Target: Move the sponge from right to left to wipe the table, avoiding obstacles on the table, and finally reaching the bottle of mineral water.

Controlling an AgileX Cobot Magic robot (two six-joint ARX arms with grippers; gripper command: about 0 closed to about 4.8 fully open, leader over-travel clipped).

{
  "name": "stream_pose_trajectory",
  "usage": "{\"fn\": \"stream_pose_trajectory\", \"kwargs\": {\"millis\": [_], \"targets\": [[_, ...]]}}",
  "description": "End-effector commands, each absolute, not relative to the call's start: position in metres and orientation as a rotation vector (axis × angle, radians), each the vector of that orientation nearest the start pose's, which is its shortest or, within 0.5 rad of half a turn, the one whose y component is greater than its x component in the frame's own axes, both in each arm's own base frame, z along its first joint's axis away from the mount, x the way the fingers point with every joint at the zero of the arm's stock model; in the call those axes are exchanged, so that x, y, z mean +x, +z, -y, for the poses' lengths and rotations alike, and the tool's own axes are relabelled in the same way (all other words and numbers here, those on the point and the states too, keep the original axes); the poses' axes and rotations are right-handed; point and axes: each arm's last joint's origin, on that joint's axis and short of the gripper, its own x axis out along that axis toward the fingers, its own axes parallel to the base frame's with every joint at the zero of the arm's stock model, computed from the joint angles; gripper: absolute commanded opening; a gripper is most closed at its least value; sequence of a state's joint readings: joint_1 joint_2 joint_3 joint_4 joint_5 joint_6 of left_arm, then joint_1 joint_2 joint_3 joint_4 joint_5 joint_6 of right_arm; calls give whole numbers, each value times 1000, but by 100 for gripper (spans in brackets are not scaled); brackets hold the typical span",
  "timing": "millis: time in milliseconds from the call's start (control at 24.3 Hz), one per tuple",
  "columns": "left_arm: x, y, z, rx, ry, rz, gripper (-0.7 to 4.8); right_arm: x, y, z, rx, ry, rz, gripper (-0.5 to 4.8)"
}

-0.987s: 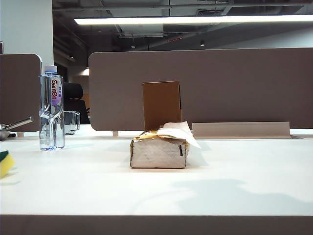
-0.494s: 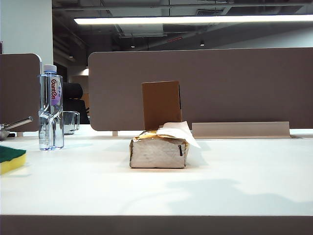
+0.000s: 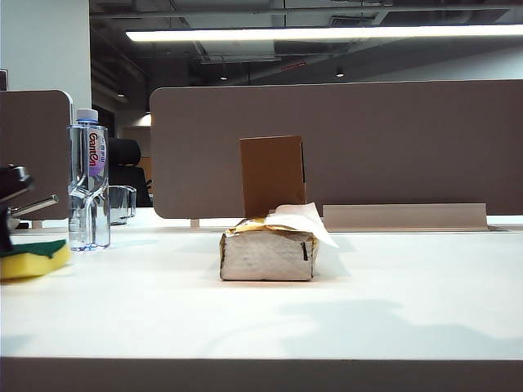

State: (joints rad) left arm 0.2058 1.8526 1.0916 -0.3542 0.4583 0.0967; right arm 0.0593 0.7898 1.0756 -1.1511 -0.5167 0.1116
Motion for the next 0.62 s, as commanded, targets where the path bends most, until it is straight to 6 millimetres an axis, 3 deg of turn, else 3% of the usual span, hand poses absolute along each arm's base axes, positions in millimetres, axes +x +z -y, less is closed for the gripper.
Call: {"fn": "stream_pose_trajectory", "kwargs": {"millis": [41,411,617], "targets": [[360,128,-58,-234,-221,-1093,-5,111,348,-21,310,486,-879,198],[409,143,-57,-174,-191,-1003,-5,110,347,-21,316,484,-896,198],[413,145,-58,-169,-187,-994,-5,109,347,-21,319,481,-908,198]]}}
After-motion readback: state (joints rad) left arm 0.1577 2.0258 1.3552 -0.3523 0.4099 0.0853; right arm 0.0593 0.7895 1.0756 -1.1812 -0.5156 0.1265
